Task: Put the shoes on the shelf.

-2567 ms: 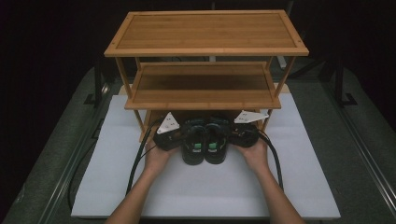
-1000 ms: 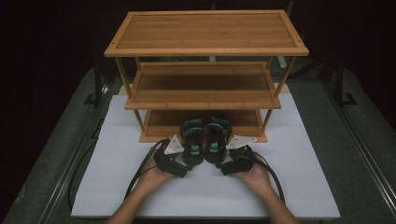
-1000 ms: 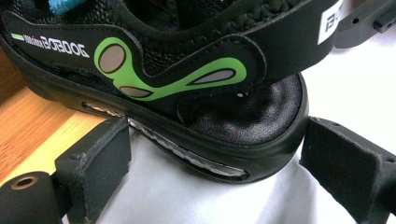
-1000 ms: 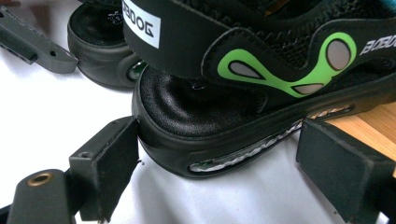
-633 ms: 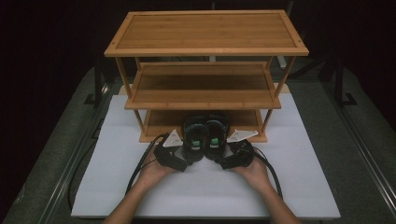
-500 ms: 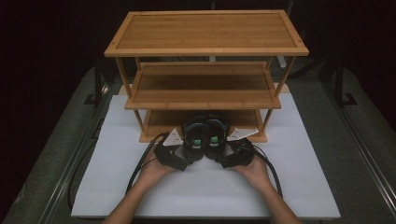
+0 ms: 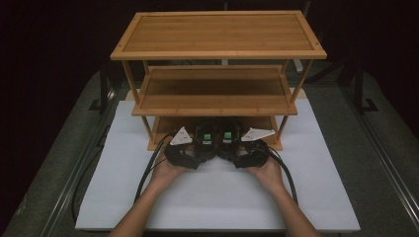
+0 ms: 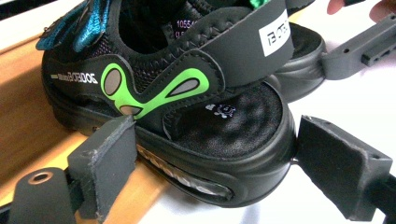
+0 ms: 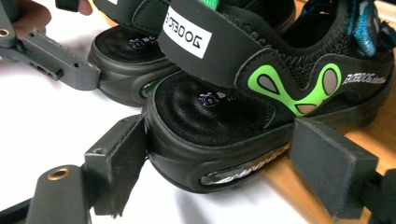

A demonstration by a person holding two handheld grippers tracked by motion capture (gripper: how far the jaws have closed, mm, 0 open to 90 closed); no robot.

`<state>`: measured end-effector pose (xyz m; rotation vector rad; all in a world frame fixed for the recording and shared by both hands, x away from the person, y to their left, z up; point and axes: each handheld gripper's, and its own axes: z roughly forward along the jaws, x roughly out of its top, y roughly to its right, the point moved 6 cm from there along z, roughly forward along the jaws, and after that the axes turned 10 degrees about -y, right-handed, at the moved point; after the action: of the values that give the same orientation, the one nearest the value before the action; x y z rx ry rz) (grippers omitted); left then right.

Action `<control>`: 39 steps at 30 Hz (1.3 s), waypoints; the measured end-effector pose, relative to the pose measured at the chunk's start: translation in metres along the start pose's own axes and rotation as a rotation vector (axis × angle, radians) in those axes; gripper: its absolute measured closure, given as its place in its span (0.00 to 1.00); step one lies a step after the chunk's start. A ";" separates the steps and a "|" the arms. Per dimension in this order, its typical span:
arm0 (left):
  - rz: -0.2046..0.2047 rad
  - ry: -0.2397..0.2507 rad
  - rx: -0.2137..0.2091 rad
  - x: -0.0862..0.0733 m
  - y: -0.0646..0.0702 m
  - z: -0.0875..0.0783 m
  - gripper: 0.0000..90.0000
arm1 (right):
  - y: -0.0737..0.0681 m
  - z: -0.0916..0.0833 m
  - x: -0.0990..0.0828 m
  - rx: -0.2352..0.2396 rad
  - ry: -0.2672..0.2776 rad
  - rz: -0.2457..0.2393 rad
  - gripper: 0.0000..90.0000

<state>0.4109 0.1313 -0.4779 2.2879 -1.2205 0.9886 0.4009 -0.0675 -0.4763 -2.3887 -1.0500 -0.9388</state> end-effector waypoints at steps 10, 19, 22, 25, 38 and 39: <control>-0.027 -0.012 0.031 0.009 -0.016 0.013 0.16 | 0.016 0.006 0.007 -0.064 -0.005 -0.019 0.26; -0.034 -0.039 0.057 0.015 -0.026 0.021 0.16 | 0.029 0.011 0.010 -0.079 -0.003 0.011 0.26; -0.038 -0.047 0.064 0.017 -0.029 0.024 0.16 | 0.033 0.013 0.012 -0.108 -0.012 0.022 0.27; -0.042 -0.040 0.068 0.017 -0.031 0.025 0.16 | 0.039 0.018 0.012 -0.114 -0.007 0.039 0.27; -0.081 -0.070 0.060 0.013 -0.034 0.029 0.16 | 0.042 0.019 0.010 -0.091 -0.032 0.104 0.21; -0.083 -0.069 0.053 0.011 -0.033 0.027 0.16 | 0.043 0.018 0.011 -0.093 -0.015 0.079 0.21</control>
<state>0.4536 0.1272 -0.4884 2.4115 -1.1281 0.9302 0.4466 -0.0797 -0.4840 -2.4965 -0.9285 -0.9630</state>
